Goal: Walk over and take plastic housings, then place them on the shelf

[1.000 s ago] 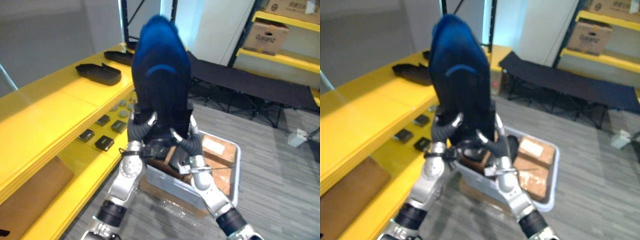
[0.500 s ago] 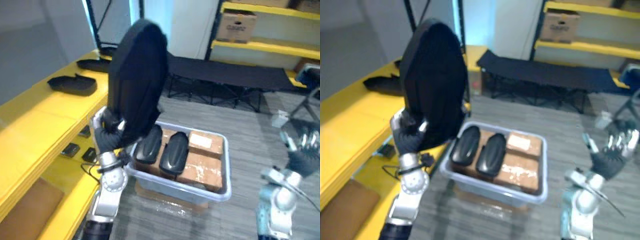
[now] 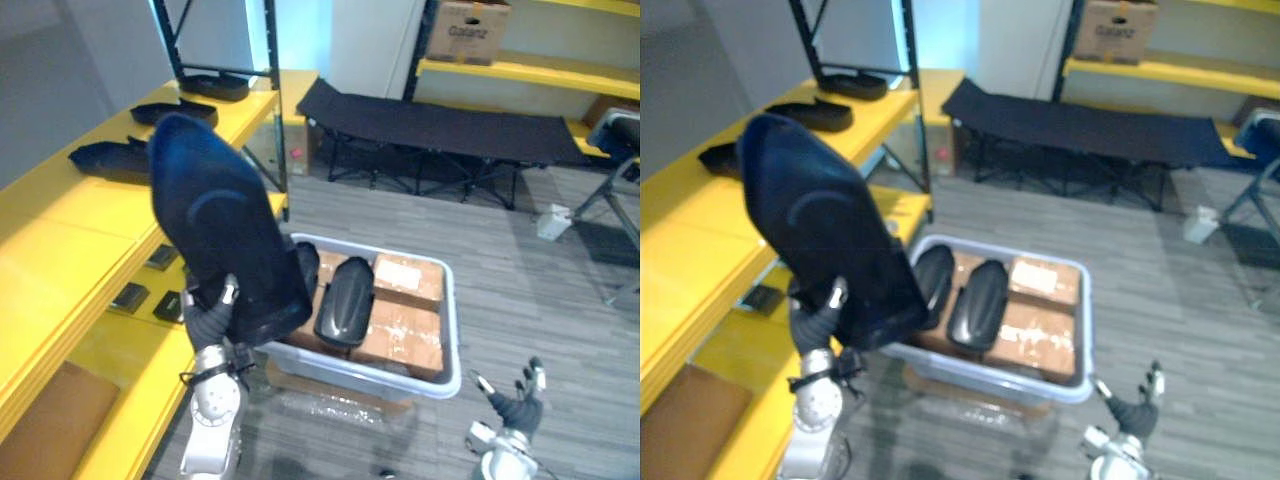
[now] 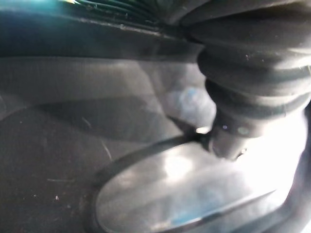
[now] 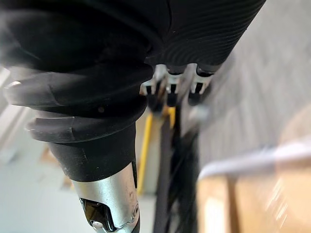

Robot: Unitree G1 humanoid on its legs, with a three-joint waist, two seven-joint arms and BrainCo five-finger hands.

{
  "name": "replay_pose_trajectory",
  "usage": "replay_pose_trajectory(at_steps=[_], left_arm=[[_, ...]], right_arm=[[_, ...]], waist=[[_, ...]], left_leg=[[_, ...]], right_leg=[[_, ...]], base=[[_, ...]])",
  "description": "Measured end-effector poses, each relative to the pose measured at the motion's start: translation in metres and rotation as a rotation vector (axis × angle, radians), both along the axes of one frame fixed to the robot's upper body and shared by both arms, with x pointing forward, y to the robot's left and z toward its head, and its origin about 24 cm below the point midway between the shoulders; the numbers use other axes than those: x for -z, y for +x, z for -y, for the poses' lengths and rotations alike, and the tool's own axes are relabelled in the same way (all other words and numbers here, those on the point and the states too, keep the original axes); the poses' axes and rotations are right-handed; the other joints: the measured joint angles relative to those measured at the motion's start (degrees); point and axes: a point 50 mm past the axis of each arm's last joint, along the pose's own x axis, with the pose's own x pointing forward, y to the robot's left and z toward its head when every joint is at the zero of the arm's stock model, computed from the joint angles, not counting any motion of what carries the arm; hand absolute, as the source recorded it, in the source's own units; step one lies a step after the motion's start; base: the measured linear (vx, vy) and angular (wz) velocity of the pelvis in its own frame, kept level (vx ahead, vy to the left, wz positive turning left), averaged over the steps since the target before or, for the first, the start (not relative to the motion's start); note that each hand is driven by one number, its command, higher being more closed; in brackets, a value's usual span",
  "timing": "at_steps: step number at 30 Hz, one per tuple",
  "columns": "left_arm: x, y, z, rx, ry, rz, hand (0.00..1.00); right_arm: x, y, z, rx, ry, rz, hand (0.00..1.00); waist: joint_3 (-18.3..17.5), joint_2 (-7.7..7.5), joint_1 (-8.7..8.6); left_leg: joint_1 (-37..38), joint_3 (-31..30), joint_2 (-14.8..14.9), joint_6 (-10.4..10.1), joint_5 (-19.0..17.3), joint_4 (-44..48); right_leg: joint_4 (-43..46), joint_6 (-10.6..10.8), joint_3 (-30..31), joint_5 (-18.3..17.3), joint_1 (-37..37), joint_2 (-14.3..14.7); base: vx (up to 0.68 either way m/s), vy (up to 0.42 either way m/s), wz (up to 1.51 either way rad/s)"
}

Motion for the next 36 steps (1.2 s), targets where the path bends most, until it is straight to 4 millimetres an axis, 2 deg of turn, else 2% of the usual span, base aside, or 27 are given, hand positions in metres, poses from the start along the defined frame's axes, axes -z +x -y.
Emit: replay_pose_trajectory(at_steps=[1,2,3,4,7,8,10,11,13,16,19,22,24,25,26,28,30,32,34,35,36], left_arm=[[-0.001,-0.001,-0.004,-0.03,-0.001,0.004,1.0],[-0.005,-0.006,-0.013,-0.1,0.002,0.023,1.0],[-0.01,-0.01,-0.02,-0.157,0.007,0.047,1.0],[-0.017,-0.017,-0.029,-0.225,0.029,0.074,1.0],[-0.033,-0.037,-0.049,-0.367,0.057,0.139,1.0],[-0.035,-0.044,-0.055,-0.408,0.062,0.146,1.0],[-0.036,-0.063,-0.067,-0.496,0.05,0.151,1.0],[-0.036,-0.068,-0.071,-0.518,0.055,0.148,1.0],[-0.034,-0.085,-0.08,-0.571,0.044,0.149,1.0],[-0.034,-0.096,-0.087,-0.592,0.05,0.138,1.0],[-0.03,-0.103,-0.089,-0.609,0.04,0.113,1.0],[-0.026,-0.108,-0.09,-0.599,0.015,0.097,1.0],[-0.026,-0.106,-0.089,-0.567,0.002,0.103,1.0],[-0.029,-0.101,-0.087,-0.527,0.001,0.121,1.0],[-0.033,-0.099,-0.085,-0.493,0.011,0.145,1.0],[-0.038,-0.095,-0.081,-0.447,0.015,0.191,1.0],[-0.043,-0.09,-0.076,-0.382,-0.002,0.247,1.0],[-0.05,-0.083,-0.069,-0.3,-0.014,0.314,1.0],[-0.063,-0.064,-0.054,-0.156,-0.004,0.402,1.0],[-0.066,-0.058,-0.05,-0.11,0.002,0.423,1.0],[-0.074,-0.048,-0.042,-0.024,0.022,0.466,1.0]], right_arm=[[-0.002,0.005,-0.003,-0.029,-0.003,0.012,0.0],[-0.008,0.018,-0.009,-0.092,-0.008,0.044,0.0],[-0.014,0.028,-0.016,-0.141,-0.002,0.075,0.0],[-0.02,0.039,-0.026,-0.196,0.005,0.107,0.0],[-0.035,0.061,-0.047,-0.288,0.025,0.184,0.0],[-0.038,0.066,-0.051,-0.305,0.027,0.199,0.0],[-0.044,0.076,-0.061,-0.34,0.042,0.214,0.0],[-0.045,0.079,-0.063,-0.349,0.043,0.214,0.0],[-0.049,0.087,-0.075,-0.378,0.03,0.217,0.0],[-0.059,0.096,-0.086,-0.415,0.025,0.254,0.0],[-0.065,0.104,-0.091,-0.438,0.009,0.274,0.0],[-0.068,0.109,-0.091,-0.45,0.0,0.274,0.0],[-0.065,0.109,-0.089,-0.453,-0.004,0.25,0.0],[-0.062,0.107,-0.084,-0.446,-0.009,0.234,0.0],[-0.059,0.103,-0.078,-0.427,-0.011,0.219,0.0],[-0.053,0.092,-0.068,-0.396,-0.017,0.195,0.0],[-0.049,0.087,-0.059,-0.372,-0.029,0.175,0.0],[-0.049,0.086,-0.053,-0.346,-0.027,0.181,0.0],[-0.049,0.079,-0.039,-0.293,-0.03,0.19,0.0],[-0.05,0.077,-0.034,-0.278,-0.027,0.201,0.0],[-0.054,0.074,-0.028,-0.259,-0.028,0.232,0.0]], waist=[[0.1,0.07,0.35],[0.5,0.19,1.5],[1.3,0.17,1.97],[1.5,0.21,3.29],[2.7,0.4,5.83],[2.9,0.47,6.72],[3.0,0.4,9.76],[3.0,0.32,10.38],[3.2,-0.35,12.95],[3.5,-1.42,15.22],[3.5,-1.79,15.5],[3.5,-1.87,15.82],[3.6,-1.92,14.96],[3.6,-1.98,14.59],[4.4,-2.0,14.34],[4.5,-1.86,13.38],[4.8,-1.49,13.01],[5.3,-0.92,12.74],[5.4,-0.94,11.46],[5.4,-0.86,10.86],[5.5,-0.77,9.05]], left_leg=[[-0.1,-0.4,-0.1,0.1,0.1,0.0],[-0.2,-1.6,-0.4,0.3,0.2,0.0],[-0.2,-2.9,-0.6,0.4,0.2,0.0],[-1.0,-4.6,-0.8,0.7,0.5,0.0],[-2.5,-9.4,-1.8,0.9,2.0,0.1],[-2.5,-10.8,-2.0,1.1,2.2,0.1],[-3.5,-14.8,-3.0,1.2,2.4,0.9],[-3.8,-15.8,-3.2,1.3,2.4,1.0],[-4.2,-18.6,-3.8,1.5,2.5,1.1],[-4.2,-20.4,-4.3,1.5,2.5,1.5],[-4.2,-20.4,-4.4,1.5,2.5,2.0],[-6.5,-20.4,-4.3,1.2,0.5,6.3],[-8.8,-19.6,-4.7,1.0,0.3,8.5],[-10.3,-15.8,-4.3,1.3,0.4,9.2],[-10.3,-10.8,-2.9,2.7,0.0,9.2],[-11.3,-5.9,-1.5,2.5,1.3,9.1],[-12.1,-6.2,-1.8,2.7,2.2,8.6],[-12.0,-6.8,-2.6,3.3,2.6,8.2],[-11.1,-9.8,-4.1,4.6,4.6,6.4],[-11.0,-11.1,-4.2,4.5,5.5,5.7],[-11.1,-13.9,-4.3,4.6,7.3,4.3]], right_leg=[[-0.1,0.0,-0.6,0.0,0.3,-0.2],[-0.4,0.1,-1.7,0.1,0.9,-0.4],[-0.7,0.2,-3.2,0.1,2.0,-0.6],[-0.8,0.2,-5.1,0.1,2.4,-0.8],[-0.8,0.2,-10.3,0.1,4.2,-1.4],[-0.7,0.2,-12.1,0.1,5.0,-1.6],[-0.4,0.3,-16.3,0.2,6.9,-2.2],[-0.3,0.4,-17.3,0.2,7.3,-2.3],[0.4,0.4,-20.1,0.2,8.4,-2.6],[1.3,0.4,-21.7,0.2,9.4,-3.0],[1.7,0.4,-21.6,0.2,9.5,-3.2],[1.6,0.0,-21.6,0.0,9.5,-2.6],[1.0,-0.2,-23.7,-0.2,10.3,-2.1],[0.8,-0.5,-26.1,-0.9,10.9,-2.1],[0.5,-0.2,-28.0,-1.3,12.2,-2.2],[0.8,-0.1,-29.9,-1.6,13.2,-2.5],[2.8,-0.5,-29.7,-1.8,12.5,-3.4],[5.7,-0.6,-28.1,-1.8,11.6,-4.5],[11.2,-1.0,-21.1,-2.1,9.9,-6.1],[13.0,-2.0,-18.8,-2.8,9.1,-6.1],[14.8,-4.7,-12.9,-8.6,8.0,-4.5]], base=[[-0.03,0.001,0.44],[-0.02,-0.002,0.47],[-0.04,-0.011,0.66],[-0.02,-0.013,0.69],[0.03,0.003,0.92],[0.06,0.008,1.0],[0.06,0.018,0.97],[0.04,0.016,0.83],[0.05,0.008,0.67],[0.06,0.006,0.36],[0.02,0.007,0.05],[-0.02,-0.003,0.03],[-0.08,-0.013,0.43],[-0.1,-0.006,0.72],[-0.11,-0.005,0.72],[-0.07,0.023,0.84],[-0.05,0.09,0.61],[-0.03,0.125,0.33],[0.01,0.1,0.63],[0.03,-0.007,0.93],[0.02,-0.058,1.05]])
